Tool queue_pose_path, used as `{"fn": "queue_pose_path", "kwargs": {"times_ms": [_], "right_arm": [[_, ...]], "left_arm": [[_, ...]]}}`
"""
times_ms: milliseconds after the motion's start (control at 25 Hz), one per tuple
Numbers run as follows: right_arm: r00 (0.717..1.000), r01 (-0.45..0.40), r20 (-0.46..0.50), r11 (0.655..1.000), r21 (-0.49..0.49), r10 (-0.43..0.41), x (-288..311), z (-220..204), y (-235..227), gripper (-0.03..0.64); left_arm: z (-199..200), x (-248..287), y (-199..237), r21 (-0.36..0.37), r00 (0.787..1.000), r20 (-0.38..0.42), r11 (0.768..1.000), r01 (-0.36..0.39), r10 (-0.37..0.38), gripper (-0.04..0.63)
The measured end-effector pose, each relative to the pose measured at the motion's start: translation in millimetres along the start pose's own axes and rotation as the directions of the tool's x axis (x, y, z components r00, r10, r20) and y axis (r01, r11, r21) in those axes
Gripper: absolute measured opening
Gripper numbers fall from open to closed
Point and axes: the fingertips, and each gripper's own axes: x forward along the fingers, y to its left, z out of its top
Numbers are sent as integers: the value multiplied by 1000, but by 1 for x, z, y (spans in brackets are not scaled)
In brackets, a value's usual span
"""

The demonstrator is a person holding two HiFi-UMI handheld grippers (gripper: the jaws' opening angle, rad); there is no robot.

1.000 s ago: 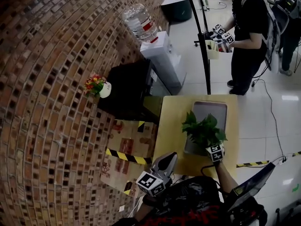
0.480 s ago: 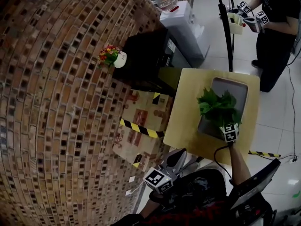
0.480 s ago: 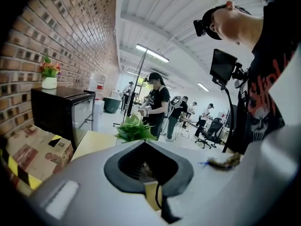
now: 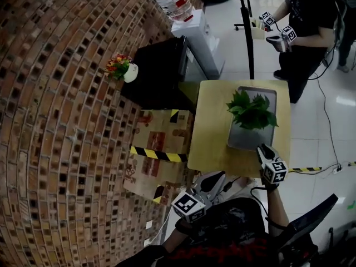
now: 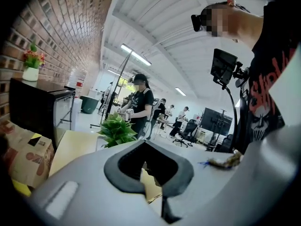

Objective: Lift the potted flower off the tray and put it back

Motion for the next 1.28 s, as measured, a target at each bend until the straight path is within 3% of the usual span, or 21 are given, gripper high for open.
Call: {"fn": "queue_pose_path", "kwargs": {"times_ms": [40,80,280,400,520,680,880,1080,1280], "right_arm": [[999,-9,38,1000,-7,9,-12,5,23,18],[997,-23,77,1000,-15,24,-24,10,50,3],[959,-74,268,994,-81,93,-92,40,187,3],[945,-123,286,984,-130,156,-119,47,261,3],[934,-124,313,979,-165,171,-155,60,303,2],[920,-99,353,971,-216,172,-185,83,311,0],[894,-146,390,966,-213,221,-211,100,308,0],[891,-183,372,955,-235,262,-221,89,307,0],[892,-162,383,959,-231,242,-239,84,297,0]], "left_arm": [[-2,-14,-1,6,1000,6,1000,22,-22,2],[-5,-28,-1,9,999,11,999,42,-42,2],[-24,-84,-9,-11,986,28,986,163,-163,3],[-31,-106,-16,6,970,29,970,243,-243,3],[-22,-126,-48,35,948,62,950,310,-311,3],[-5,-133,-78,105,937,108,941,321,-332,2],[17,-123,-107,148,934,149,941,303,-324,3],[1,-116,-121,129,941,127,946,297,-313,3],[-11,-116,-124,106,952,87,953,284,-293,3]]}}
